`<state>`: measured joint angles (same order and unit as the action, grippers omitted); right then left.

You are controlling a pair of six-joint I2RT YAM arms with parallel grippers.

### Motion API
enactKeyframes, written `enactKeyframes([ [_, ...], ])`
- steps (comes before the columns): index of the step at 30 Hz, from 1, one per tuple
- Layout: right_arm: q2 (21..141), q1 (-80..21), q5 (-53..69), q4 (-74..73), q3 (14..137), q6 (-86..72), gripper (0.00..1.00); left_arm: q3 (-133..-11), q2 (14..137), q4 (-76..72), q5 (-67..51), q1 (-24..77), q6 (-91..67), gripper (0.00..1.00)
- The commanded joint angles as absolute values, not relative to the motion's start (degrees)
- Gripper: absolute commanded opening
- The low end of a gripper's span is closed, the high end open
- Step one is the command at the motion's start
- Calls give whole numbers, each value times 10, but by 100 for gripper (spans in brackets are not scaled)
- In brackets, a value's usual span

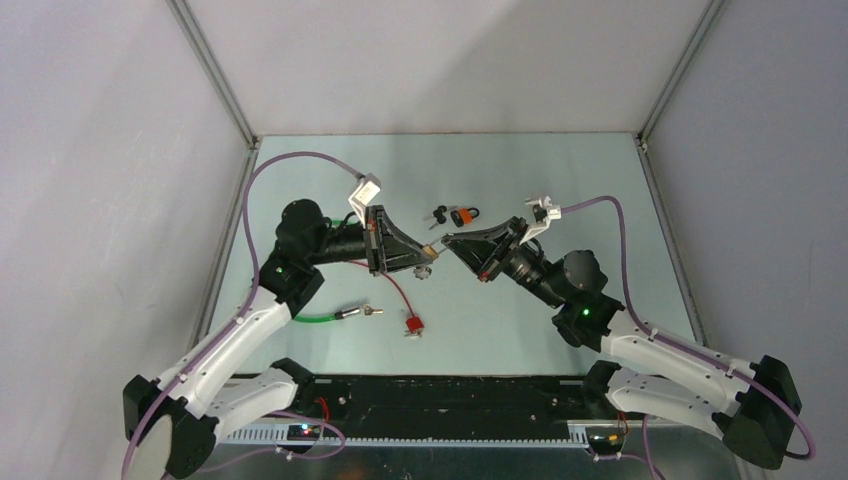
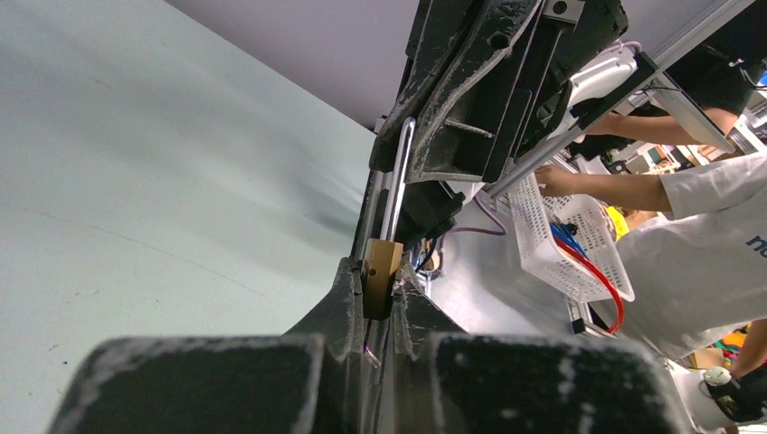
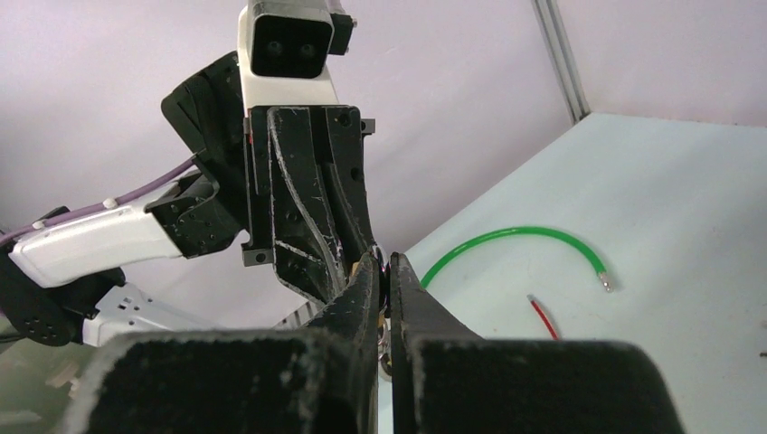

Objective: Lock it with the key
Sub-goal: Lock the lock.

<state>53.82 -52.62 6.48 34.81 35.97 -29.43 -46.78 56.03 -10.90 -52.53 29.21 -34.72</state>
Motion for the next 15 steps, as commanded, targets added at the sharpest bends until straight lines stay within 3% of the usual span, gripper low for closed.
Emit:
enactKeyframes([
  [1,593,-605,262,226,321,-317,0,-545,587,-287,-351,278,-388,0],
  [7,618,-607,272,255,324,-319,0,-545,622,-315,-343,284,-411,0],
  [15,638,-608,271,259,324,-316,0,-532,646,-369,-248,286,-455,0],
])
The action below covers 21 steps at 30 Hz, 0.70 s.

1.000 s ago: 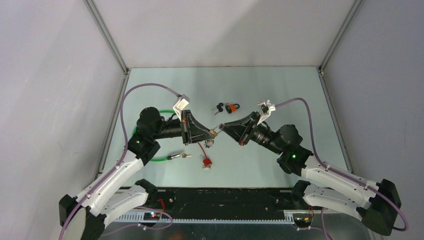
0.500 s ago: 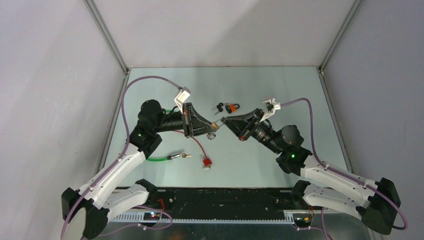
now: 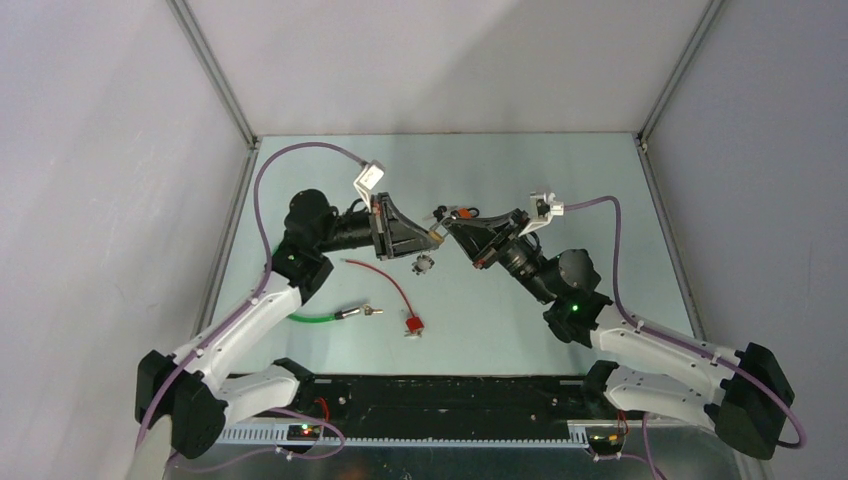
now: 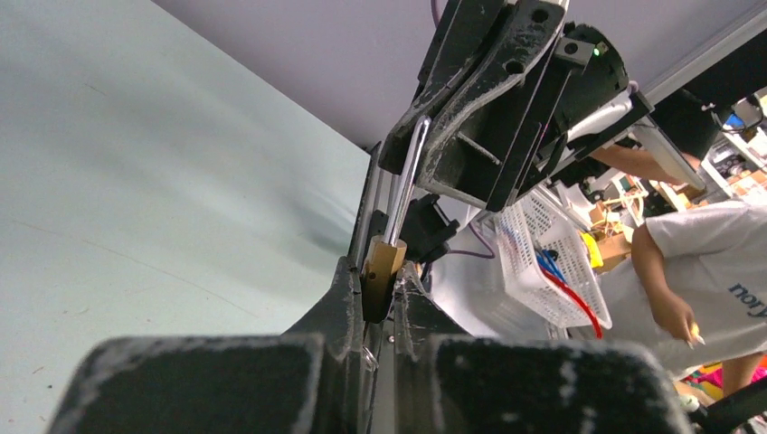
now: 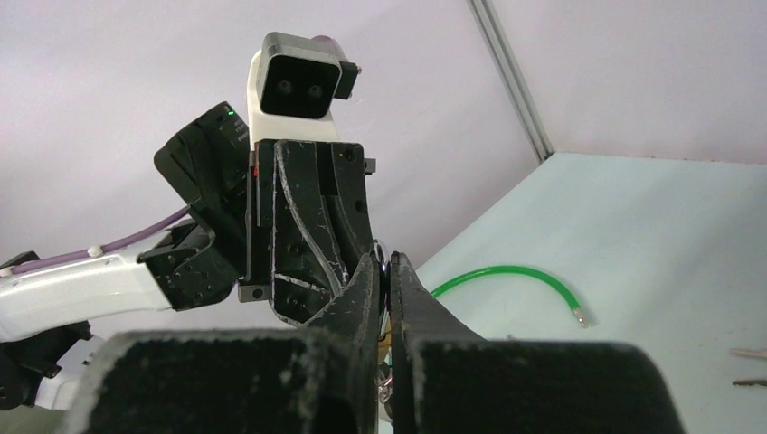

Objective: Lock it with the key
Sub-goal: Lock the lock.

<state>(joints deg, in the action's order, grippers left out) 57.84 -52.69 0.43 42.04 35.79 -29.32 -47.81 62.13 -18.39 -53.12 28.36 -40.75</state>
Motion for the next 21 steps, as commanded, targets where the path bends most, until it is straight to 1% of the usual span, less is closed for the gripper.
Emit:
enactKeyframes([
  [1,641,-608,271,259,324,-316,0,-533,648,-372,-232,284,-461,0],
  [3,642,-608,270,256,324,-314,0,-541,655,-379,-243,282,-464,0],
  [6,626,-591,263,250,324,-318,0,-547,663,-381,-294,280,-454,0],
  [9,583,-540,267,242,325,-331,0,-523,658,-380,-342,279,-429,0],
  [11,554,-507,271,204,337,-321,0,-493,651,-379,-375,279,-408,0],
  [13,529,-482,274,156,364,-294,6,-452,647,-377,-402,279,-390,0],
  [14,514,-476,274,128,370,-284,15,-443,646,-376,-416,279,-379,0],
  [15,507,-465,276,117,381,-266,21,-426,644,-376,-422,279,-374,0],
  [16,495,-458,280,95,385,-257,34,-417,643,-376,-429,280,-365,0],
  [17,489,-445,291,85,394,-243,42,-405,640,-375,-436,280,-361,0],
  [18,475,-433,294,67,397,-233,55,-399,638,-375,-439,281,-353,0],
  [19,469,-427,300,60,402,-229,61,-390,633,-375,-450,281,-349,0],
  [20,457,-413,303,48,403,-223,71,-387,631,-374,-457,283,-340,0],
  [21,452,-406,308,43,404,-221,74,-381,625,-374,-469,284,-335,0],
])
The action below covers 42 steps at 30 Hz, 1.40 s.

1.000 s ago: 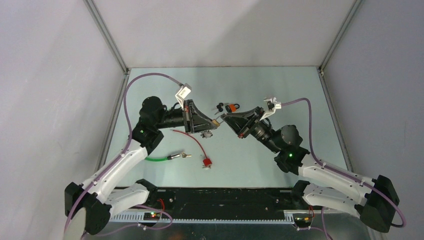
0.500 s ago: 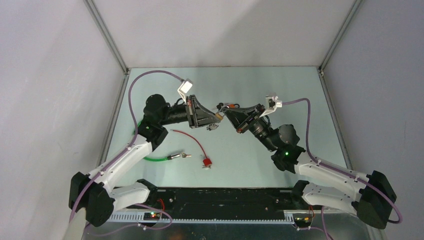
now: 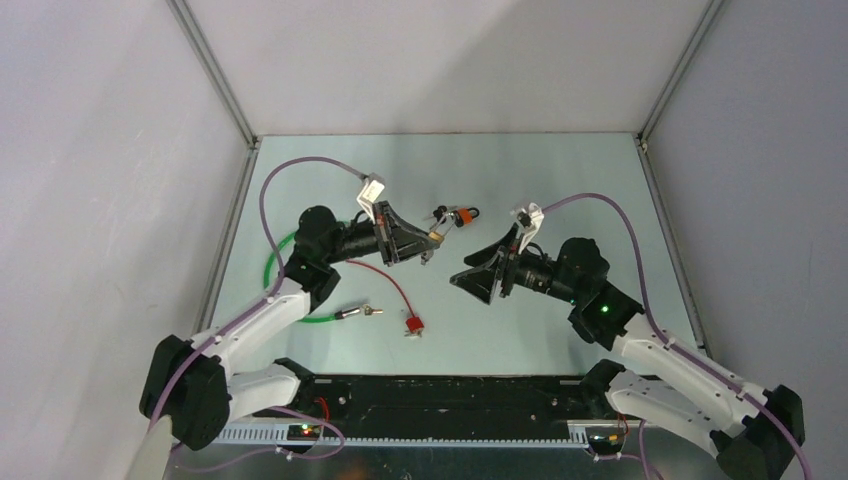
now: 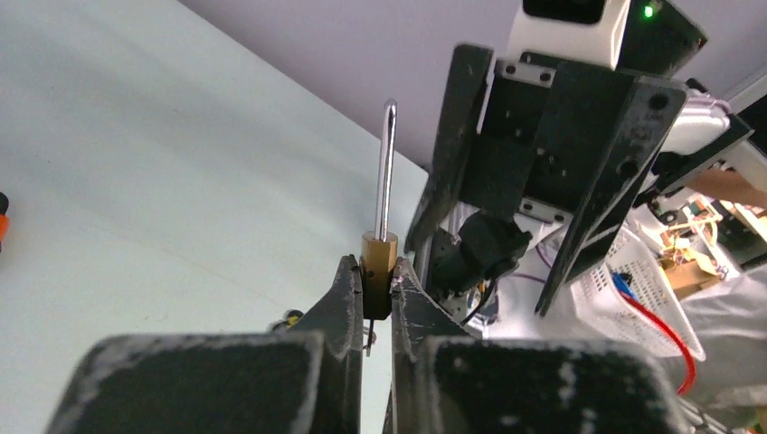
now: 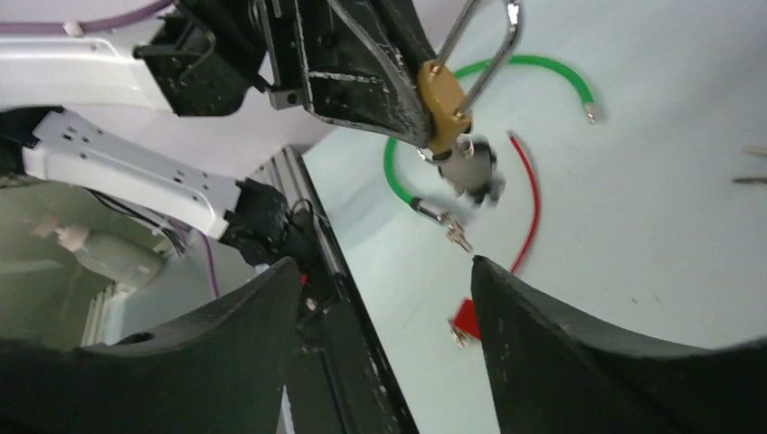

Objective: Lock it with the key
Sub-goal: Lock the lock.

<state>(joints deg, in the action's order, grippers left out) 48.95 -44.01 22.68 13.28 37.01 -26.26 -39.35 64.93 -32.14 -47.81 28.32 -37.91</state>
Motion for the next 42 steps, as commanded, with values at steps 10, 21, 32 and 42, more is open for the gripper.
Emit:
enactKeyframes([
  [10,477,-355,402,-45,477,-167,82,-365,601,-349,-549,323,-272,0],
  [21,535,-355,426,-114,549,-116,63,-356,585,-296,-562,352,-235,0],
  [32,563,-368,443,-126,565,-90,35,-369,599,-259,-579,362,-216,1],
  [42,584,-381,463,-117,577,-83,7,-378,591,-238,-586,364,-211,6],
])
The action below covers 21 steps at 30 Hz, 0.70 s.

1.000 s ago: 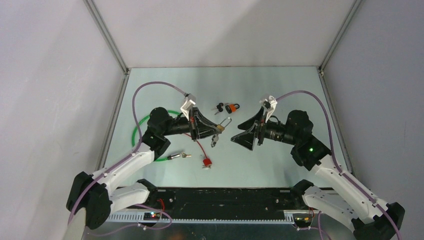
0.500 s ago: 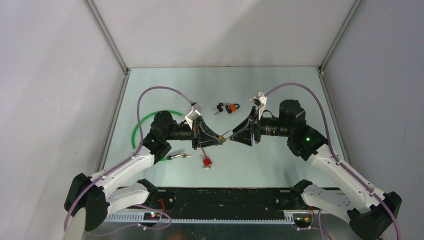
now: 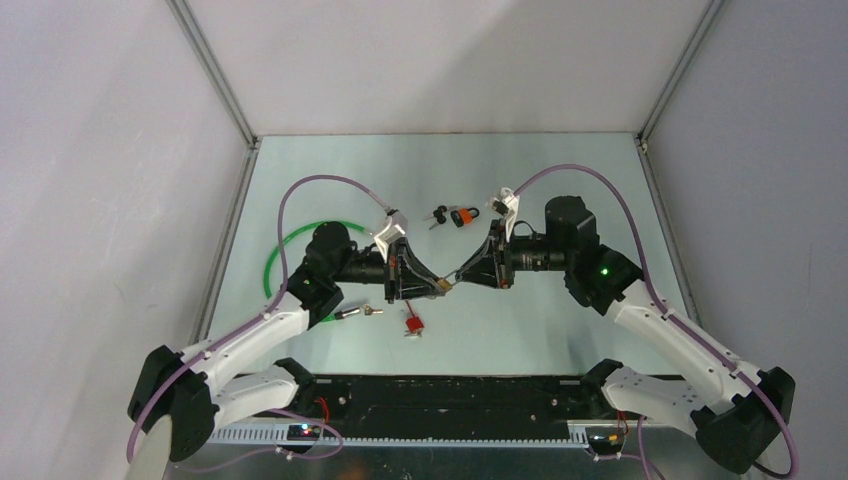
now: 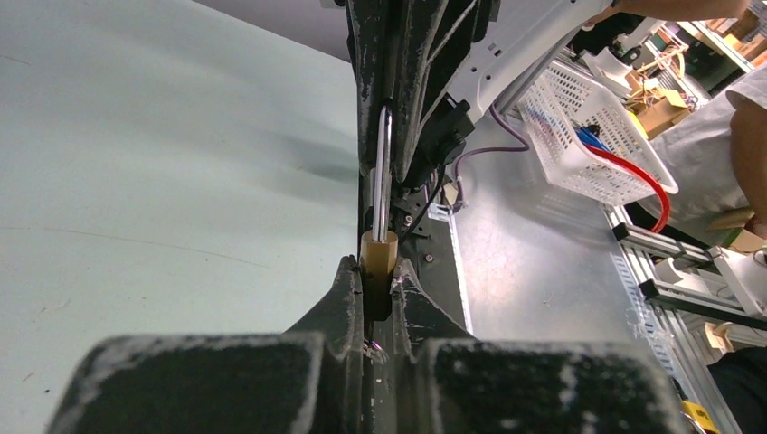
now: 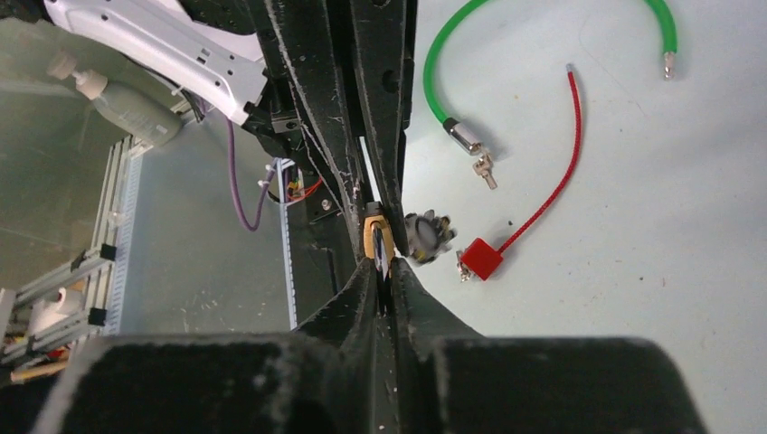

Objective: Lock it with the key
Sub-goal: Lock the lock.

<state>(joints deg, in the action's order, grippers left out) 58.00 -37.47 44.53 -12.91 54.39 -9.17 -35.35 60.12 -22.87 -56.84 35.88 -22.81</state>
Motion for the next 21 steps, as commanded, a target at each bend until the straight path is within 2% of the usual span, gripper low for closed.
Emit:
enactKeyframes([
  [1,586,-382,464,-115,577,-84,1,-379,591,-236,-585,364,-211,7],
  [2,586,-382,468,-114,577,-84,0,-379,590,-235,-586,364,-211,8],
  [3,586,-384,468,-112,577,-85,0,-381,589,-234,-586,364,-211,16],
  [4,585,-385,464,-110,577,-87,0,-382,588,-234,-584,364,-212,31],
  [8,569,-388,424,-84,572,-126,0,-384,574,-233,-556,364,-214,66],
  [10,555,-387,399,-55,559,-153,0,-384,563,-234,-528,364,-214,72],
  [15,517,-386,349,41,522,-232,0,-372,545,-300,-449,367,-287,76],
  [21,488,-385,307,110,487,-298,0,-330,557,-556,-384,368,-469,76],
])
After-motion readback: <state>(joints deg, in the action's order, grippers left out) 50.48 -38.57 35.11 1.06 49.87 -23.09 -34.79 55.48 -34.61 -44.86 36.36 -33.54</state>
